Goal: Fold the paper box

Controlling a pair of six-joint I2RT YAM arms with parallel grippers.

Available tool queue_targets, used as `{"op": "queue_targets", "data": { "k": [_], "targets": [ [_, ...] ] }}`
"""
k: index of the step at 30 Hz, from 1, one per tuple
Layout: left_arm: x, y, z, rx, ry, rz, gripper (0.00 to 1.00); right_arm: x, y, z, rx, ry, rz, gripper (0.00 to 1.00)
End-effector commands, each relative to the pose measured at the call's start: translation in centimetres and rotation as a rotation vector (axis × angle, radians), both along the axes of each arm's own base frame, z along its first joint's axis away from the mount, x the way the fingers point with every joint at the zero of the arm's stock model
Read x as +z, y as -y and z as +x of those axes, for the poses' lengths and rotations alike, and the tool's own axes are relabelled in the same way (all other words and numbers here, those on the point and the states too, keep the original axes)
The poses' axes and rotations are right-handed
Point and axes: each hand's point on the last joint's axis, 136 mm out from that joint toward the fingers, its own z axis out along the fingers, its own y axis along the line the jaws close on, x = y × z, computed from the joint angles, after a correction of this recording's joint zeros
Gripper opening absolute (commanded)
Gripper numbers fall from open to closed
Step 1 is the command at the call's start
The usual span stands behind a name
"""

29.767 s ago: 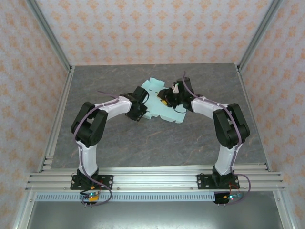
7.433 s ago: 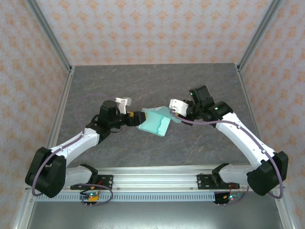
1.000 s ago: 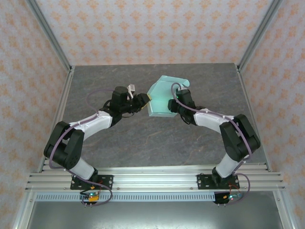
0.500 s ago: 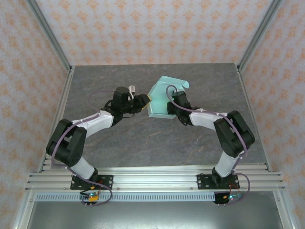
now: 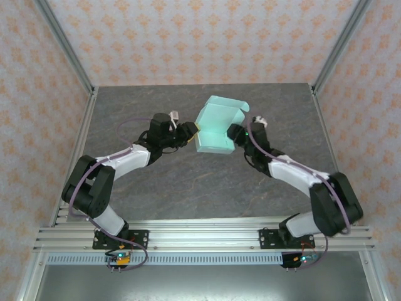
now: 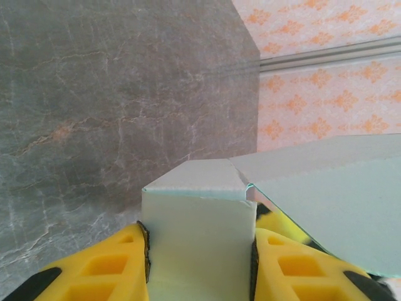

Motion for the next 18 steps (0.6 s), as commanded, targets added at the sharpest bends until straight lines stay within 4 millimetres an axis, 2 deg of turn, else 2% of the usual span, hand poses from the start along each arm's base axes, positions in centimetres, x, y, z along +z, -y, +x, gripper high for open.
{"op": "queue_targets", "data": {
  "k": [1, 3, 4, 7, 10, 15, 18],
  "targets": [
    [2.3, -0.1, 1.8, 0.063, 0.038, -0.103, 0.35, 3.0, 0.9, -0.5, -0.144, 0.037, 0.344, 0.80],
    [2.7, 0.0, 2.1, 0.083, 0.024, -0.166, 0.35, 2.1, 1.5, -1.1, -0.217, -0.023, 0.470, 0.87],
    [2.8, 0.1, 2.2, 0.089, 0.013, -0.195, 0.35, 1.4, 1.6, -1.2, -0.244, -0.060, 0.535, 0.88],
    [3.4, 0.2, 2.5, 0.104, -0.015, -0.270, 0.35, 0.7, 0.4, -0.9, -0.195, -0.074, 0.735, 0.91],
    [4.1, 0.1, 2.4, 0.118, -0.026, -0.326, 0.35, 1.4, -0.8, 0.0, -0.106, -0.072, 0.868, 0.92],
    [4.3, 0.0, 2.4, 0.125, -0.036, -0.325, 0.35, 2.6, -1.9, 0.9, -0.046, -0.058, 0.954, 0.94],
    [4.2, 0.1, 2.3, 0.126, -0.046, -0.340, 0.35, 2.9, -2.4, 2.2, -0.025, -0.051, 1.020, 0.94]
  ]
}}
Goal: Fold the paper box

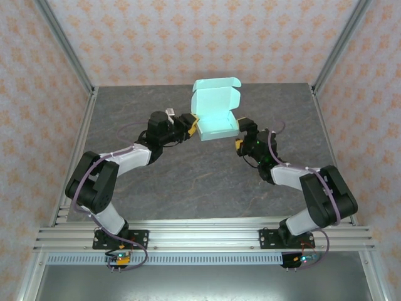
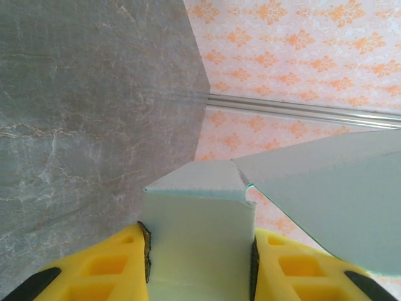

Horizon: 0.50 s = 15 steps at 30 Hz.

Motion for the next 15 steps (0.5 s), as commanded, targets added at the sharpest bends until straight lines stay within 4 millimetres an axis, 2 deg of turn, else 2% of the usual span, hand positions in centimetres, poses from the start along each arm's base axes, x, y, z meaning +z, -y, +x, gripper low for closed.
{"op": "queue_targets", "data": {
  "k": [1, 7, 9, 15],
  "targets": [
    [1.8, 0.2, 0.0, -0.001, 0.039, -0.062, 0.35, 4.1, -1.4, 1.7, 0.039, 0.120, 0.180, 0.94],
    [2.3, 0.5, 0.0, -0.014, 0.047, -0.083, 0.36, 3.9, -2.7, 3.9, 0.065, 0.140, 0.290, 0.85],
    [2.1, 0.3, -0.1, -0.008, 0.043, -0.076, 0.36, 3.7, -2.5, 4.1, 0.053, 0.143, 0.288, 0.82],
    [1.5, 0.0, -0.4, 0.004, 0.025, -0.075, 0.36, 3.1, -2.3, 4.3, 0.039, 0.127, 0.273, 0.80]
  ]
}}
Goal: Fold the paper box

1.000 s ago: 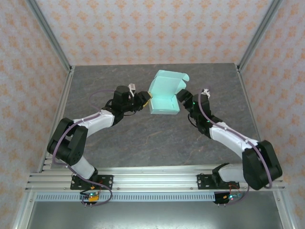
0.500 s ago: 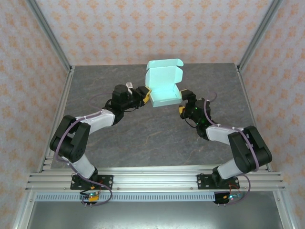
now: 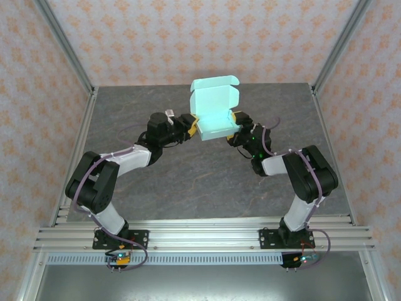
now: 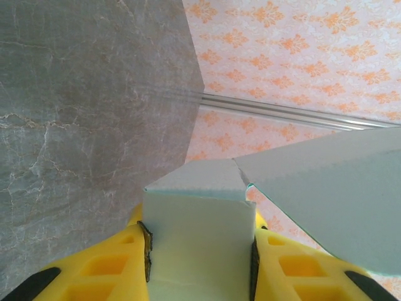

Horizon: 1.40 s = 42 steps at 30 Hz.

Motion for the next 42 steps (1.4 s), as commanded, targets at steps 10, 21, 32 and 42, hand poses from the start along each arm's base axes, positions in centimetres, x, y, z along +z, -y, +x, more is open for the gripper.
{"op": "queue_targets", "data": {
  "k": [10, 21, 32, 42],
  "targets": [
    [1.7, 0.1, -0.2, -0.012, 0.047, -0.025, 0.36, 1.6, 0.4, 0.9, -0.020, 0.058, 0.011, 0.61],
    [2.0, 0.1, -0.2, -0.008, 0.058, -0.029, 0.36, -0.4, -0.5, 0.9, 0.037, 0.039, -0.125, 0.34],
    [0.6, -0.2, 0.1, -0.011, 0.043, 0.037, 0.36, -0.4, 0.2, -0.1, 0.039, 0.070, -0.228, 0.54],
    [-4.3, -0.4, 1.4, -0.111, 0.077, 0.252, 0.38, -2.1, 3.9, -2.2, 0.074, 0.022, -0.439, 0.82]
  ]
}}
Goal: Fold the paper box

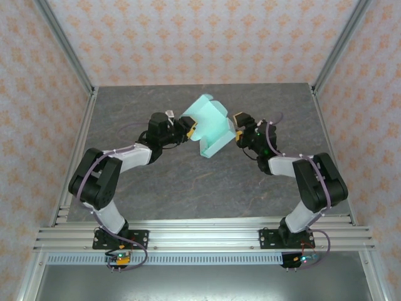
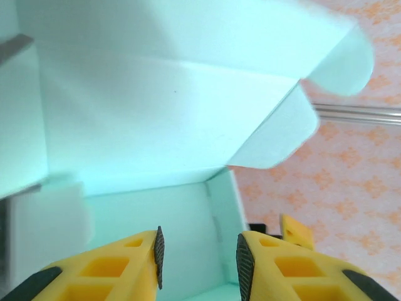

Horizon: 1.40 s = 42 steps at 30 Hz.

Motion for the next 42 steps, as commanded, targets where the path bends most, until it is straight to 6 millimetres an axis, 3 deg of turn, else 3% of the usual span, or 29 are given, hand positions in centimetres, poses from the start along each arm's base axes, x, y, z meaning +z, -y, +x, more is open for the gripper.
{"op": "queue_targets", "data": {
  "k": [1, 6, 10, 13, 17, 21, 25, 27, 30, 32, 35, 39, 42],
  "targets": [
    [-2.0, 0.5, 0.4, -0.092, 0.045, 0.126, 0.38, -1.8, 1.3, -1.6, 0.047, -0.026, -0.140, 0.82],
    [-4.9, -0.6, 0.2, -0.081, 0.037, 0.231, 0.38, -3.9, 2.6, -3.7, 0.077, -0.080, -0.255, 0.81],
    [-4.4, -0.9, -0.2, -0.112, 0.071, 0.306, 0.40, -3.9, 3.8, -4.9, 0.094, -0.093, -0.397, 0.81],
    [-3.4, -1.5, -0.6, -0.127, 0.086, 0.364, 0.44, -2.2, 4.6, -4.8, 0.110, -0.074, -0.529, 0.81],
    [-2.3, -3.4, -1.3, -0.097, 0.099, 0.477, 0.50, -0.2, 3.6, -3.4, 0.256, -0.054, -0.691, 0.79],
    [-2.5, -6.1, -1.8, -0.019, 0.033, 0.521, 0.54, -0.4, 4.1, -1.2, 0.201, -0.305, -0.700, 0.80],
    [-3.3, -6.4, -2.8, -0.022, -0.023, 0.485, 0.61, -0.4, -1.0, 0.3, 0.226, -0.405, -0.506, 0.84],
    [-3.9, -5.6, -3.4, -0.036, -0.066, 0.419, 0.66, -0.6, -2.3, 1.5, 0.222, -0.436, -0.446, 0.86],
    [-4.4, -4.6, -4.1, -0.018, -0.098, 0.319, 0.72, -1.6, -2.5, 3.8, 0.226, -0.497, -0.477, 0.87],
    [-4.8, -5.3, -4.4, 0.014, -0.112, 0.337, 0.75, -2.8, -2.5, 5.0, 0.244, -0.557, -0.524, 0.88],
    [-5.5, -6.7, -5.0, 0.048, -0.150, 0.404, 0.77, -4.5, -2.3, 5.9, 0.237, -0.649, -0.559, 0.88],
    [-5.9, -6.9, -5.3, 0.049, -0.161, 0.410, 0.77, -5.5, -1.7, 6.6, 0.188, -0.705, -0.578, 0.88],
    [-6.4, -6.8, -5.1, 0.052, -0.179, 0.398, 0.77, -6.5, -2.7, 7.0, 0.202, -0.729, -0.533, 0.85]
  ]
}}
